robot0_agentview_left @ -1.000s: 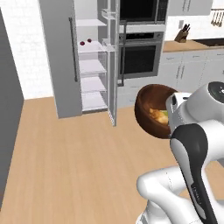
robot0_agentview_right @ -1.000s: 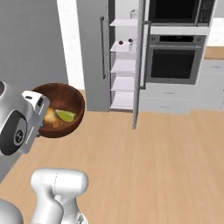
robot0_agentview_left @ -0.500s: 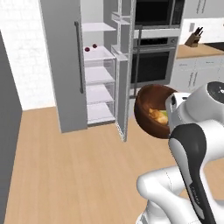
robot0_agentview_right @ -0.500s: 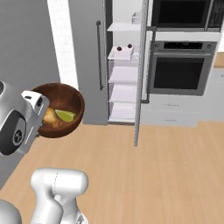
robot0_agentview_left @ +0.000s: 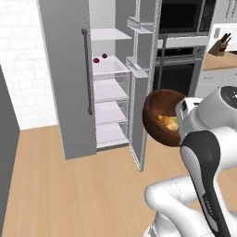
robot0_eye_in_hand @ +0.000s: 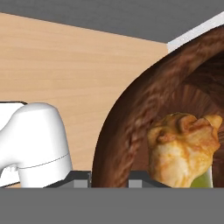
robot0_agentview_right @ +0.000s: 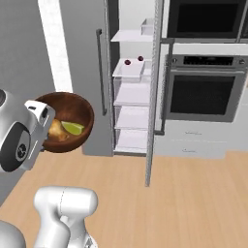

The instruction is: Pick the chicken drumstick and lemon wedge from their plates and place them in the bowl. Then put the bowl in the fridge.

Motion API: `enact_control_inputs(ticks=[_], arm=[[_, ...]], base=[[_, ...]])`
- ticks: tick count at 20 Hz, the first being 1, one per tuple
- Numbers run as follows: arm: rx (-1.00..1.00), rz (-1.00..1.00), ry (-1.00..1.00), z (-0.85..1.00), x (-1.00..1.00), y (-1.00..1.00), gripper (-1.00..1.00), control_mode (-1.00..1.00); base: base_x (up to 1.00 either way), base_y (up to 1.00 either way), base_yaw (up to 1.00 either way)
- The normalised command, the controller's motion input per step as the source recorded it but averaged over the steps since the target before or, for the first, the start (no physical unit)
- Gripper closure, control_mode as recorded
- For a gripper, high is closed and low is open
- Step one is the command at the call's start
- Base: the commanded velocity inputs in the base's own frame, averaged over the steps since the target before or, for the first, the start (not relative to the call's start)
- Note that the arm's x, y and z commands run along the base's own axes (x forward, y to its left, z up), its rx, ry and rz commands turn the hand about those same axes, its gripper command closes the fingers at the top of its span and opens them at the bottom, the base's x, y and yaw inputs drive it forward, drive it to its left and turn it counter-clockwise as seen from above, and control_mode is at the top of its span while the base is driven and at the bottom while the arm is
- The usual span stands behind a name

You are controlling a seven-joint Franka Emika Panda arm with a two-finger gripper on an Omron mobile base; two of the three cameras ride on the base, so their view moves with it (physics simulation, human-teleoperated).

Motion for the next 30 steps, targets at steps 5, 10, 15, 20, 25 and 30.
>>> enact_control_inputs(ticks=[5, 10, 15, 20, 25, 30], arm=[[0.0, 0.0, 0.0, 0.0, 0.0, 0.0, 1.0, 1.0], [0.0, 0.0, 0.0, 0.0, 0.0, 0.0, 1.0, 1.0], [0.0, 0.0, 0.0, 0.0, 0.0, 0.0, 1.0, 1.0], [0.0, 0.0, 0.0, 0.0, 0.0, 0.0, 1.0, 1.0], [0.0, 0.0, 0.0, 0.0, 0.0, 0.0, 1.0, 1.0], [0.0, 0.0, 0.0, 0.0, 0.0, 0.0, 1.0, 1.0]], base=[[1.0, 0.0, 0.0], [1.0, -0.03, 0.0], [1.0, -0.3, 0.0], [1.0, -0.3, -0.02], [0.75, 0.0, -0.01], [0.72, 0.0, -0.03]])
